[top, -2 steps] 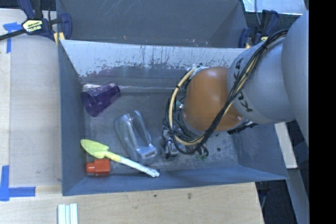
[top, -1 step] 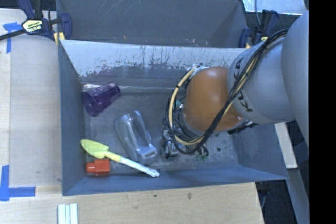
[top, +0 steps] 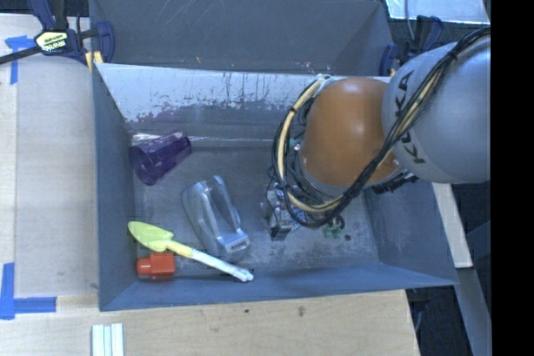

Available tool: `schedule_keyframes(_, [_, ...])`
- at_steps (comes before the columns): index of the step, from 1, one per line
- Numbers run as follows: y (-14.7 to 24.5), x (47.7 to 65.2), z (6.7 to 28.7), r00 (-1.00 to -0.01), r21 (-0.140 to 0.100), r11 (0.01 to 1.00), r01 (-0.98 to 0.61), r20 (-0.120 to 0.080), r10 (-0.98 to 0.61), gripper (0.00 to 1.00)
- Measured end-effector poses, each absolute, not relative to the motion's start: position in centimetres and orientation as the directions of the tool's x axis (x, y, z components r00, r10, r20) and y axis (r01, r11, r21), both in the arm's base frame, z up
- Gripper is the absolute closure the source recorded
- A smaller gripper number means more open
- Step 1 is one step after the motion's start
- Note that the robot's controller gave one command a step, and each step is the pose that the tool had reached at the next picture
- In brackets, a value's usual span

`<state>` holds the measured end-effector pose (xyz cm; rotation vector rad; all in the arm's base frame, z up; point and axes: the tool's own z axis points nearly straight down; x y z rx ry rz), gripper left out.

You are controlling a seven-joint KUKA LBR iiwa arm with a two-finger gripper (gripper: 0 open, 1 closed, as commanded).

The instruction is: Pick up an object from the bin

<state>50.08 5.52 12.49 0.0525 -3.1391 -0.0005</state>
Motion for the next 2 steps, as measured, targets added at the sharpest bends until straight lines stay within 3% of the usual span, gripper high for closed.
schedule_keyframes(1, [3.04, 52.89, 19.47, -0.996, 0.001, 0.996, -0.09, -0.009, -0.09, 0.0])
schedule_keyframes(2, [3.06, 52.88, 19.46, -0.996, 0.001, 0.996, -0.09, -0.008, -0.09, 0.0])
